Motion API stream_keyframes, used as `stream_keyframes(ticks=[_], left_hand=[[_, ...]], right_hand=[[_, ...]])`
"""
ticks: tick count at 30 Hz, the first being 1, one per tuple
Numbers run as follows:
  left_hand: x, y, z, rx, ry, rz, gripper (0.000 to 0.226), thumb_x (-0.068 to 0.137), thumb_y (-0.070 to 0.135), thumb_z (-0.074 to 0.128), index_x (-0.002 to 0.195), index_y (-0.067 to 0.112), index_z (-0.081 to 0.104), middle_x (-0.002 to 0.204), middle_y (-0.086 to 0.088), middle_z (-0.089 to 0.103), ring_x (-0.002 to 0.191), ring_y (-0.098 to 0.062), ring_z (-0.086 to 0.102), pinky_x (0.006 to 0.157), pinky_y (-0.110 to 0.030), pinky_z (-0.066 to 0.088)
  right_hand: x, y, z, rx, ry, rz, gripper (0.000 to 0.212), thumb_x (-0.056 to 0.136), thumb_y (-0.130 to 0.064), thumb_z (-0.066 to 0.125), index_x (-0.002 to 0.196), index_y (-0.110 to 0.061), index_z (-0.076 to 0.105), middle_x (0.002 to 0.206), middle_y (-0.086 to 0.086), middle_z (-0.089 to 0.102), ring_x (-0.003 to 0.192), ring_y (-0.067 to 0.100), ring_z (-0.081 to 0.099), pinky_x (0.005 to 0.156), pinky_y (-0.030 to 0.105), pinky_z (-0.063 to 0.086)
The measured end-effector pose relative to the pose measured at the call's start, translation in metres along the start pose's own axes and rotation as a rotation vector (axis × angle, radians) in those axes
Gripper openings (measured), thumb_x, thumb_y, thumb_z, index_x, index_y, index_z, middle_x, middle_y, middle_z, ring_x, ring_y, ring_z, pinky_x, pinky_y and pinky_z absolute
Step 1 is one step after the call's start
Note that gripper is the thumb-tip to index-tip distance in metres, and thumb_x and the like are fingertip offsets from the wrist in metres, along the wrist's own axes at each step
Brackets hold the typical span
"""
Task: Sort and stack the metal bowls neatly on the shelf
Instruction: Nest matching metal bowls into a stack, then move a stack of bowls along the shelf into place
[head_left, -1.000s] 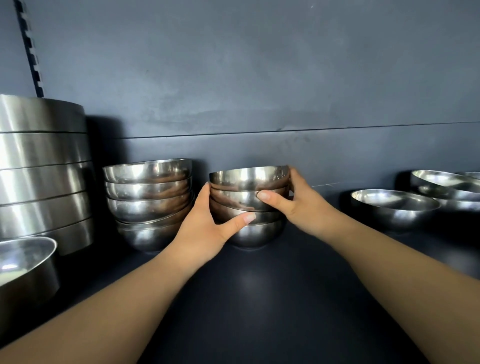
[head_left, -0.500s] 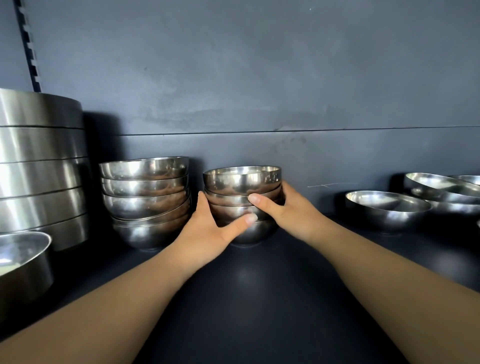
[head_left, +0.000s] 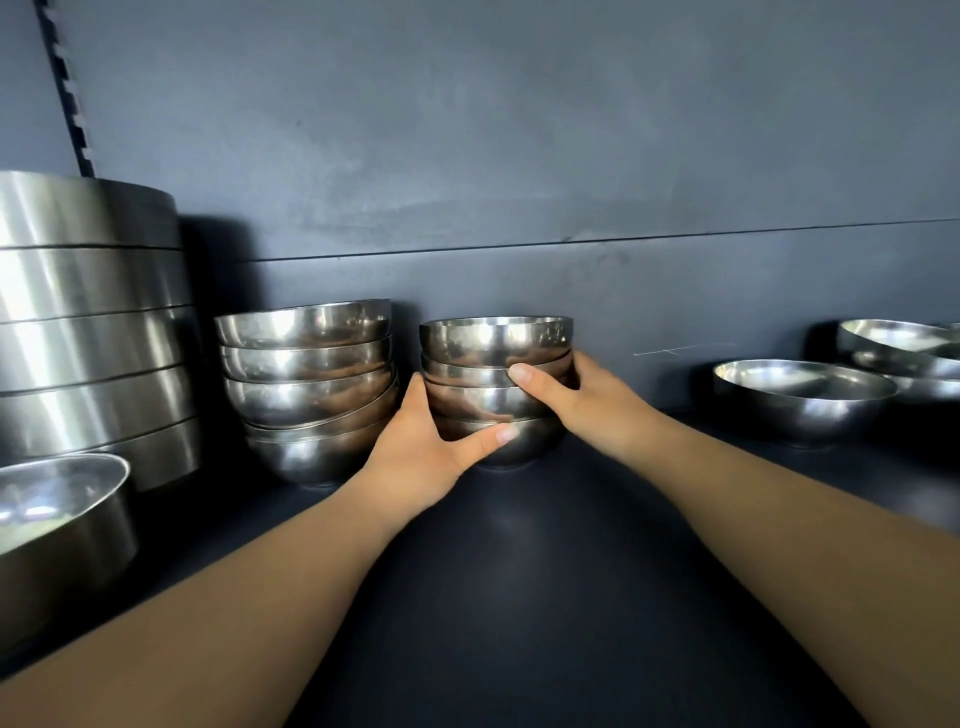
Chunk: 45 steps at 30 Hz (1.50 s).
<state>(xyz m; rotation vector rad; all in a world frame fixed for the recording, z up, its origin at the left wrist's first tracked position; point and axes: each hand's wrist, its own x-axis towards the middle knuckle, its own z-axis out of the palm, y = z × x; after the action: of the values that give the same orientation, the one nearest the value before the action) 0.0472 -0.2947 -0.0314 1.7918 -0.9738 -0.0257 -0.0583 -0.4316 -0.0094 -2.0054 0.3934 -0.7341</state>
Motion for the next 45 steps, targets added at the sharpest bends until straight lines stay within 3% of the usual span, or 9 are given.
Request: stream_keyframes(ticks=[8, 15, 23, 26, 28, 33, 38, 41, 45], left_hand=[[-0.001, -0.001, 0.000, 0.159, -0.002, -0.127, 0.104, 0.067, 0.064, 0.062, 0.147, 0.014, 0.018, 0.149, 0.001, 0.037, 0.135, -0.017, 0.035, 0.113, -0.033, 0.028], [-0.038, 0.020, 0.003, 0.519, -0.087, -0.249, 0.080, 0.090, 0.054, 0.041, 0.147, 0.003, 0.015, 0.149, -0.013, 0.035, 0.135, -0.028, 0.034, 0.102, -0.030, 0.030], [-0.125, 0.096, 0.031, 0.708, -0.304, 0.052, 0.038, 0.096, 0.039, 0.036, 0.118, 0.016, 0.056, 0.123, -0.004, 0.061, 0.116, -0.020, 0.053, 0.092, -0.022, 0.036], [-0.142, 0.132, 0.068, 0.674, -0.352, 0.160, 0.037, 0.096, 0.041, 0.035, 0.107, 0.015, 0.058, 0.111, -0.004, 0.064, 0.108, -0.021, 0.056, 0.093, -0.028, 0.040], [-0.149, 0.153, 0.095, 0.609, -0.363, 0.199, 0.037, 0.095, 0.042, 0.036, 0.109, 0.016, 0.058, 0.113, -0.005, 0.064, 0.107, -0.021, 0.056, 0.090, -0.026, 0.040], [-0.152, 0.173, 0.160, 0.497, -0.409, 0.240, 0.043, 0.093, 0.047, 0.040, 0.123, 0.019, 0.052, 0.129, -0.003, 0.057, 0.116, -0.018, 0.052, 0.091, -0.023, 0.036], [-0.133, 0.185, 0.208, 0.259, -0.343, 0.267, 0.069, 0.087, 0.047, 0.052, 0.145, 0.031, 0.019, 0.151, -0.006, 0.028, 0.137, -0.021, 0.030, 0.102, -0.024, 0.025], [-0.118, 0.189, 0.229, 0.192, -0.315, 0.200, 0.076, 0.081, 0.050, 0.058, 0.144, 0.038, 0.017, 0.155, -0.009, 0.016, 0.137, -0.024, 0.029, 0.105, -0.028, 0.025], [-0.111, 0.188, 0.248, 0.236, -0.284, 0.220, 0.063, 0.082, 0.049, 0.058, 0.136, 0.029, 0.033, 0.146, -0.011, 0.030, 0.127, -0.026, 0.040, 0.092, -0.025, 0.029]], right_hand=[[-0.010, 0.009, -0.002, -0.081, -0.120, 0.147, 0.104, 0.055, -0.086, 0.037, 0.139, -0.026, 0.036, 0.145, -0.006, 0.039, 0.133, 0.014, 0.035, 0.111, 0.034, 0.024], [-0.057, 0.002, -0.025, -0.353, -0.072, 0.165, 0.057, 0.089, -0.054, 0.040, 0.115, -0.007, 0.059, 0.125, 0.010, 0.057, 0.114, 0.024, 0.051, 0.083, 0.029, 0.034], [-0.181, -0.024, -0.101, -0.729, -0.374, 0.116, 0.051, 0.089, -0.048, 0.044, 0.120, -0.010, 0.058, 0.130, 0.006, 0.056, 0.120, 0.021, 0.049, 0.103, 0.033, 0.036], [-0.225, -0.033, -0.149, -0.567, -0.200, 0.148, 0.045, 0.084, -0.050, 0.052, 0.098, -0.011, 0.068, 0.095, 0.003, 0.068, 0.092, 0.015, 0.059, 0.079, 0.024, 0.043], [-0.249, -0.034, -0.179, -0.512, -0.033, 0.160, 0.035, 0.082, -0.048, 0.057, 0.092, -0.016, 0.070, 0.090, 0.002, 0.067, 0.082, 0.011, 0.057, 0.068, 0.018, 0.040], [-0.285, -0.009, -0.237, -0.523, 0.199, 0.266, 0.034, 0.083, -0.042, 0.059, 0.097, -0.012, 0.067, 0.100, 0.007, 0.067, 0.094, 0.019, 0.058, 0.072, 0.026, 0.041], [-0.306, 0.023, -0.288, -0.551, 0.445, 0.333, 0.046, 0.083, -0.041, 0.059, 0.112, -0.005, 0.060, 0.095, 0.007, 0.062, 0.091, 0.022, 0.055, 0.071, 0.028, 0.036], [-0.310, 0.039, -0.309, -0.511, 0.604, 0.324, 0.060, 0.081, -0.040, 0.063, 0.128, -0.007, 0.045, 0.113, 0.006, 0.057, 0.103, 0.021, 0.052, 0.075, 0.026, 0.034], [-0.306, 0.053, -0.327, -0.281, 0.692, 0.236, 0.086, 0.076, -0.039, 0.069, 0.143, -0.015, 0.022, 0.144, 0.010, 0.034, 0.128, 0.026, 0.038, 0.088, 0.029, 0.034]])
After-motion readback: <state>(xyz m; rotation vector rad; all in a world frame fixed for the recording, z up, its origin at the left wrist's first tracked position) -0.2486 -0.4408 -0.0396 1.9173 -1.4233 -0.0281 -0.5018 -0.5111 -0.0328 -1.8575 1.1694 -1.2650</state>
